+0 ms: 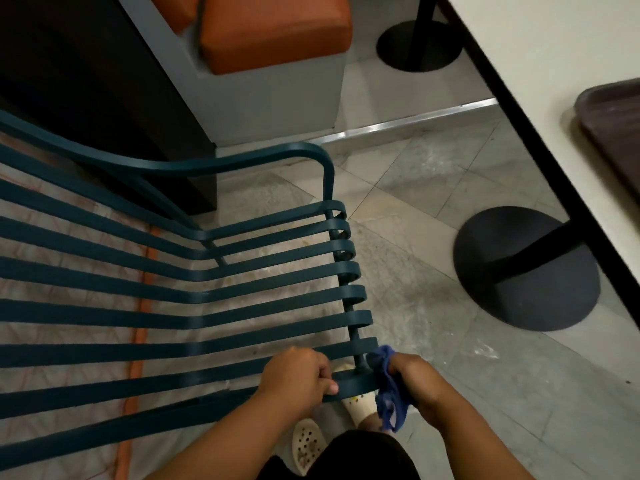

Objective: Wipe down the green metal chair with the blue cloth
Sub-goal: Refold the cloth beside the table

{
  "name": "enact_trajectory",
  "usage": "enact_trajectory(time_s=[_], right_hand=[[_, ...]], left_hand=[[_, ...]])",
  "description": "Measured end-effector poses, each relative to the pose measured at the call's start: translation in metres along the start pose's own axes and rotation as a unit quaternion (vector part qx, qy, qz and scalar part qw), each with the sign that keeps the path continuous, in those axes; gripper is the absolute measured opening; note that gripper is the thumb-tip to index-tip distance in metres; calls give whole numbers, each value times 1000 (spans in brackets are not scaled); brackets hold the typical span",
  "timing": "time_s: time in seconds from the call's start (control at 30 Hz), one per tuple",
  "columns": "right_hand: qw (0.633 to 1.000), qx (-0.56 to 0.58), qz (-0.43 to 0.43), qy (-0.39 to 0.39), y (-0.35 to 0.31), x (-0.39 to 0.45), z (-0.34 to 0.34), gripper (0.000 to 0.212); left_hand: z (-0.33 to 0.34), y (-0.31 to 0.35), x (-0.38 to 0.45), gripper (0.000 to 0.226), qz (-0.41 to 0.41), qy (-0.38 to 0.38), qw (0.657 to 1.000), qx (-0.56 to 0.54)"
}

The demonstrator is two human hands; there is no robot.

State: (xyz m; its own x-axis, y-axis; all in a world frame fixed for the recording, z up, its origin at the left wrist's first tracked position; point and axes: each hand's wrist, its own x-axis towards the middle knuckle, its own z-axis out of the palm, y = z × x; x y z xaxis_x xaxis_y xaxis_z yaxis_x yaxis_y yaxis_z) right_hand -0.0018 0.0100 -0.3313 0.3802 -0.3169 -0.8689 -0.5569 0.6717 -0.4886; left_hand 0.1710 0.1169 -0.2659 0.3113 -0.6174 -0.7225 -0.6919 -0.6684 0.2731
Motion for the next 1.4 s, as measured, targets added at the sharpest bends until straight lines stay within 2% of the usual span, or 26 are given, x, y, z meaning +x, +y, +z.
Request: enact_trajectory(time_s=[0.07,0.13,0.23,0.3,0.37,0.4,0.43,0.57,0.67,0.77,0.83,0.93,1.0,1.03,1.1,1.23,1.3,1.4], right_hand=[[999,25,-20,-23,-18,-28,-2,19],[991,111,-35,-60,-37,-52,-3,22],[942,282,-40,-176,-68,-87,13,25],[918,326,-42,-225,-83,-105,32,40],[893,351,-51,-277,-96,-122,49,49],[886,355,-59,-294,-101,-129,57,50],[884,349,-66,-304,-106,-135,65,52],[896,293,-76,-325,-119,-163,93,43],[902,264,-123,-319,-119,-183,102,51],[887,281,-155,-332,-113,-203,104,62],[879,290,-160,-342,-107,-215,103,66],[873,278,-177,-360,-100,-238,101,58],[912,202,-194,-301,-99,-252,100,45],[934,147,-209,-248,-100,-259,99,38],[958,68,-239,-146,-104,-265,95,34],[960,28,-273,-62,-114,-264,61,28],[959,17,-280,-47,-118,-264,32,28],[954,20,-297,-48,-123,-269,-13,38]], left_hand=[[-7,-2,-8,27,-6,-12,998,-59],[-16,-4,-20,39,6,-3,990,-144],[-38,-5,-47,36,18,20,958,-285],[-57,-6,-67,32,5,-8,904,-428],[-75,-13,-86,36,-8,-63,825,-562],[-84,-17,-96,37,-16,-81,795,-600],[-92,-21,-106,36,-20,-89,784,-614],[-109,-31,-137,29,-20,-52,814,-579],[-117,-34,-160,29,-3,-19,793,-609],[-127,-38,-182,50,52,-22,780,-623],[-132,-39,-193,58,74,-24,785,-614],[-131,-36,-205,56,87,-15,796,-599],[-126,-30,-211,50,93,-7,801,-591],[-123,-25,-213,48,95,1,802,-590],[-116,-13,-215,47,100,13,794,-600],[-108,19,-210,50,108,20,776,-621],[-109,41,-204,44,111,25,783,-611],[-107,86,-195,54,125,26,793,-596]])
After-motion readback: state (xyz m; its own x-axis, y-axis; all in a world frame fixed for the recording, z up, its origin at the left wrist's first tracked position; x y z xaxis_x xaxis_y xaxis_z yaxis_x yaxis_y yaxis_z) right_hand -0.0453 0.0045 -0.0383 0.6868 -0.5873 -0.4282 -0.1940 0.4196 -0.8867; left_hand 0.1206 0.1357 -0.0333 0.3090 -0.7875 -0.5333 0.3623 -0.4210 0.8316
